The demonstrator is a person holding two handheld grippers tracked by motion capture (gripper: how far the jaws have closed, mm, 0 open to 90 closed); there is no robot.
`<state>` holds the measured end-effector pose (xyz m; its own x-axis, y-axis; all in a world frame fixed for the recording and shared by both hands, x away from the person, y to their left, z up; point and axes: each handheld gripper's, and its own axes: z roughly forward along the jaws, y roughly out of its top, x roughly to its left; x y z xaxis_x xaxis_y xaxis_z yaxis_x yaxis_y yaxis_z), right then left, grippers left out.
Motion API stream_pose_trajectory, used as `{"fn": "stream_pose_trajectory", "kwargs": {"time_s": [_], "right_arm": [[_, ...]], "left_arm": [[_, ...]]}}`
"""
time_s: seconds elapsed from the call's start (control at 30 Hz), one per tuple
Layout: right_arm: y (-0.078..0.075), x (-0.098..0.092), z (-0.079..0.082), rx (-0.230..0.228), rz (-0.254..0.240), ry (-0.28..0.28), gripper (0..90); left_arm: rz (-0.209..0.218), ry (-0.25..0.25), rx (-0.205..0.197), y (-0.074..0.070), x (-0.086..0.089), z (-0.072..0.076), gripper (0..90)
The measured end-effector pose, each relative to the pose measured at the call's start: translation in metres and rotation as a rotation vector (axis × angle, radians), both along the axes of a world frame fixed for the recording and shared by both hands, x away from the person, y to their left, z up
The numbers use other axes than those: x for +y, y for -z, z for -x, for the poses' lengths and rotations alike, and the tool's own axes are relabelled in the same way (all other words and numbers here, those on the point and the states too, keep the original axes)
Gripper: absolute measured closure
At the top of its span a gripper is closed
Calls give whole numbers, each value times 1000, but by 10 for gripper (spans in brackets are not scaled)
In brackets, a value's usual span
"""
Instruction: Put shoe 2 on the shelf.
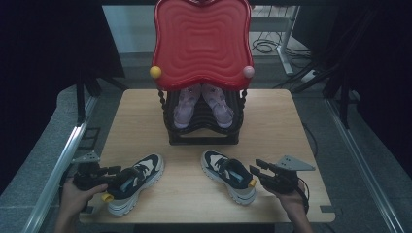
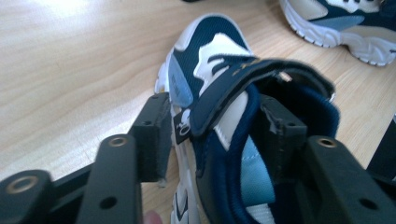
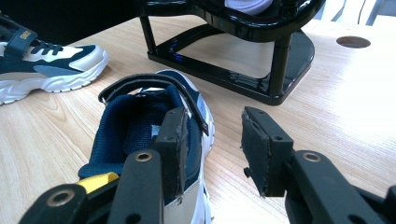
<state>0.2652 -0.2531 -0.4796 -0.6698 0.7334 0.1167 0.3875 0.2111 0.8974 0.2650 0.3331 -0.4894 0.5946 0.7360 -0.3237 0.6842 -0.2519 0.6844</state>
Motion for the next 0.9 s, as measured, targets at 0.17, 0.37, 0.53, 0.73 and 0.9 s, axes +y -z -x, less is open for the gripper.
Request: {"fn": "stream_pose_trajectory", "kwargs": {"time_s": [0.17,0.37,0.53,0.73,0.9], "right_arm": [[0,1,-1,5,4,-4,603],[-2,1,-2,9,-19,-4,580],[-3,0,-6,37,-33,-17,515],[-5,6,-10,59,-30,-36,482],[-13,10,-15,56,-19,-51,476]], "left_arm": [[3,28,4,1,-1,0,619],[-10,29,0,1,-1,0,651],[-18,24,0,0,-2,1,660],[-24,16,1,-1,-2,1,664],[-29,4,3,-2,-2,1,674]]}}
